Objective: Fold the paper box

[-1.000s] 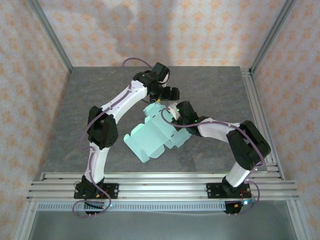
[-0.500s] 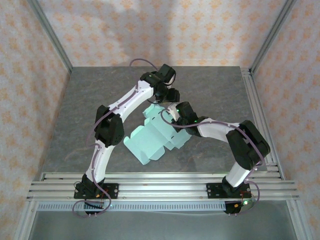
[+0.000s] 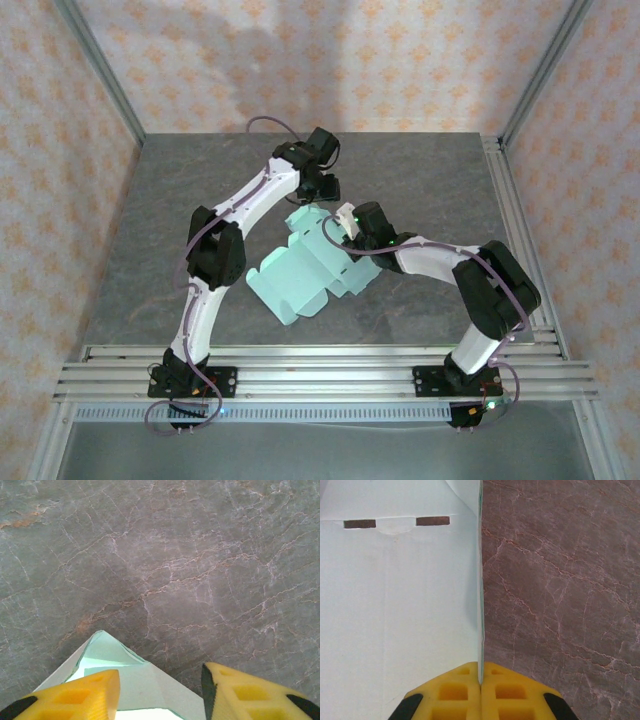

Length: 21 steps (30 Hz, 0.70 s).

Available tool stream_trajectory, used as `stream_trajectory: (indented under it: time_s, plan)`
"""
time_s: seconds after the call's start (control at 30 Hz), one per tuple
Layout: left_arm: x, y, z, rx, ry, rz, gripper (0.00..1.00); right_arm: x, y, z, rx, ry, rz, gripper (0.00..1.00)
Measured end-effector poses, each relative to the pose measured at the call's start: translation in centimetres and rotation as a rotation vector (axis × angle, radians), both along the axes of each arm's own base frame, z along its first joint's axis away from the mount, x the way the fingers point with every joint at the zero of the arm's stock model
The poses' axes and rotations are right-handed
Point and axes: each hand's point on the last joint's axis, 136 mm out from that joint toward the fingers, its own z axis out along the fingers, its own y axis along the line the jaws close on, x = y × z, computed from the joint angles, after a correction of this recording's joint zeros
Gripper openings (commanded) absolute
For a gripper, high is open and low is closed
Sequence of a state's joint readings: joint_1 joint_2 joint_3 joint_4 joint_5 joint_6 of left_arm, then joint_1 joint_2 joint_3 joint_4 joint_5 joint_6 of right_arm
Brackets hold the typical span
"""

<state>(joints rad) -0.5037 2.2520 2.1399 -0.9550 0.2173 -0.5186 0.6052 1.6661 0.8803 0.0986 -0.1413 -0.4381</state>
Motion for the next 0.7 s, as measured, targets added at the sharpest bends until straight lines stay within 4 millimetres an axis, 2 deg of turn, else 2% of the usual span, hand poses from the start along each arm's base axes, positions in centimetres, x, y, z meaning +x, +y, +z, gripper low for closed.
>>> stream_trajectory:
  time_s: [0.33,0.47,0.6,0.7]
  plan:
    - [-0.6,0.0,-4.4,0.033,0.096,-0.003,0.48,0.1,-0.1,0.0,-0.004,-0.003,-0.006,0.0]
    - [-1.1,0.0,-4.9,0.027,0.114,-0.008,0.48,0.1,-0.2,0.0,-0.007,-0.002,-0.007,0.0]
    - [-2.5,0.1,-5.6,-0.002,0.143,0.0,0.47,-0.4,-0.2,-0.5,-0.019,0.021,0.002,0.0]
    - [-2.9,-0.3,-5.7,-0.042,0.15,0.016,0.43,-0.6,-0.2,-0.6,-0.021,0.027,0.008,0.0]
